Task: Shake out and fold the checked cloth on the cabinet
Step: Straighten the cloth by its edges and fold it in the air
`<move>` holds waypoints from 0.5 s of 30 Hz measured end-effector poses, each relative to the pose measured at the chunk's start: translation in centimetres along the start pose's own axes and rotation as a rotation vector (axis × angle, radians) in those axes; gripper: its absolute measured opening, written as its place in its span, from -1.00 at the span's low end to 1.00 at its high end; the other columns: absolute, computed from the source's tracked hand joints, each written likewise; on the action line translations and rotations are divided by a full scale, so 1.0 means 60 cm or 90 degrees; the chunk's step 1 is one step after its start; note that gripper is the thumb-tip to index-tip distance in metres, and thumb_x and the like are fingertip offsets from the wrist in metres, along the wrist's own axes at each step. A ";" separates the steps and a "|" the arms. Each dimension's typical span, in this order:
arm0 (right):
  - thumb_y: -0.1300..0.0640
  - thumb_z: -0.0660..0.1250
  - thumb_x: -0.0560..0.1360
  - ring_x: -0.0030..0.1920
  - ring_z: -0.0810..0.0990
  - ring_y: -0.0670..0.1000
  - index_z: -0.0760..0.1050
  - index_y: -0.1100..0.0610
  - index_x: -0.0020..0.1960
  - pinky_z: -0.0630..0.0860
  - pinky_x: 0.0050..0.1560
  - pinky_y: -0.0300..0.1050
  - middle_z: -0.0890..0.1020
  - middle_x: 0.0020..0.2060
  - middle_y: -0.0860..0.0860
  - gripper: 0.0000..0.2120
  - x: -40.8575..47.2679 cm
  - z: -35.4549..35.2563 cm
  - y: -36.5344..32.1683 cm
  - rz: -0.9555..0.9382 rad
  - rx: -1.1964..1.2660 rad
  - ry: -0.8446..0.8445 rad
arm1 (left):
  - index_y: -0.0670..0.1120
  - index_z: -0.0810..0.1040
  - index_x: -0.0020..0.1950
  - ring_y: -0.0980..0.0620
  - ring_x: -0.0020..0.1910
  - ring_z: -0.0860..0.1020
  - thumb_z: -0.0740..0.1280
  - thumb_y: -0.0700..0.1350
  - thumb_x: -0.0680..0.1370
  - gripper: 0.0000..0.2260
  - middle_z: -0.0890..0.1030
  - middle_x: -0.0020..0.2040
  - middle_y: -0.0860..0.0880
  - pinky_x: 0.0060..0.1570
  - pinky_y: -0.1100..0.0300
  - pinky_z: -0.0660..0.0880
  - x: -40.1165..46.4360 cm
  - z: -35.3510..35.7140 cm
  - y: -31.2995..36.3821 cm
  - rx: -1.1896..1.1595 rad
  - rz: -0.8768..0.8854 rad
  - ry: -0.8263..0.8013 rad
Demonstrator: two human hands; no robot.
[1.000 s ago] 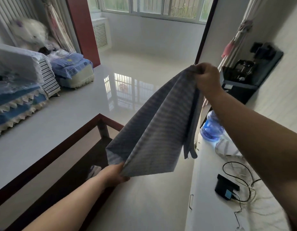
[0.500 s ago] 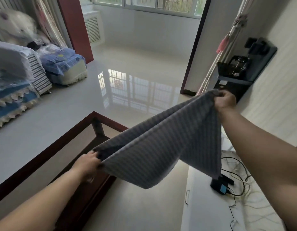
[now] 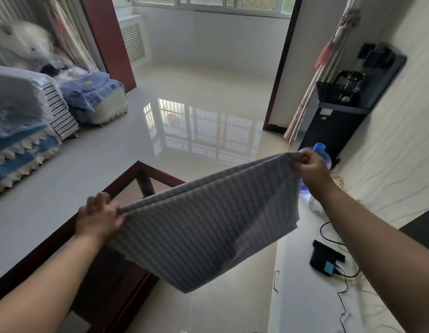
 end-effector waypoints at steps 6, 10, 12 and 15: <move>0.26 0.39 0.41 -0.42 0.37 -0.21 0.35 -0.04 -0.34 0.32 -0.35 -0.40 0.42 -0.44 -0.15 -0.69 -0.046 0.126 -0.134 -0.238 -0.151 -0.166 | 0.04 0.29 0.33 -0.03 0.19 0.50 0.35 0.19 0.45 -0.47 0.53 0.18 0.00 0.21 -0.03 0.44 -0.018 0.018 0.250 -0.379 0.133 -0.171; 0.15 0.33 0.39 -0.33 0.45 -0.22 0.35 -0.13 -0.33 0.39 -0.24 -0.32 0.45 -0.40 -0.18 -0.75 -0.030 0.098 -0.160 -0.296 -0.262 -0.164 | 0.08 0.57 -0.11 -0.01 -0.14 0.63 0.36 0.02 0.51 -0.95 0.67 -0.15 0.03 -0.07 0.06 0.54 -0.017 0.025 0.270 -0.577 0.096 -0.140; 0.17 0.32 0.41 -0.32 0.47 -0.11 0.38 -0.08 -0.28 0.42 -0.22 -0.23 0.47 -0.38 -0.15 -0.80 -0.012 0.059 -0.153 -0.286 -0.300 -0.131 | 0.08 0.59 -0.23 0.04 -0.21 0.63 0.39 0.07 0.48 -0.88 0.66 -0.24 0.08 -0.09 0.05 0.57 0.003 0.002 0.272 -0.595 0.118 -0.219; 0.26 0.33 0.44 -0.38 0.40 -0.11 0.37 0.03 -0.29 0.34 -0.30 -0.36 0.43 -0.41 -0.12 -0.78 0.015 -0.003 -0.108 -0.256 -0.322 -0.088 | 0.16 0.60 -0.21 0.08 -0.18 0.62 0.32 0.16 0.49 -0.85 0.66 -0.18 0.11 -0.06 0.07 0.57 0.037 -0.046 0.291 -0.396 0.228 -0.328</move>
Point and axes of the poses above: each hand's wrist, its own x-axis towards the middle knuckle, its own z-axis out of the palm, y = z × x, the point moved 1 cm from there along x, towards the middle knuckle
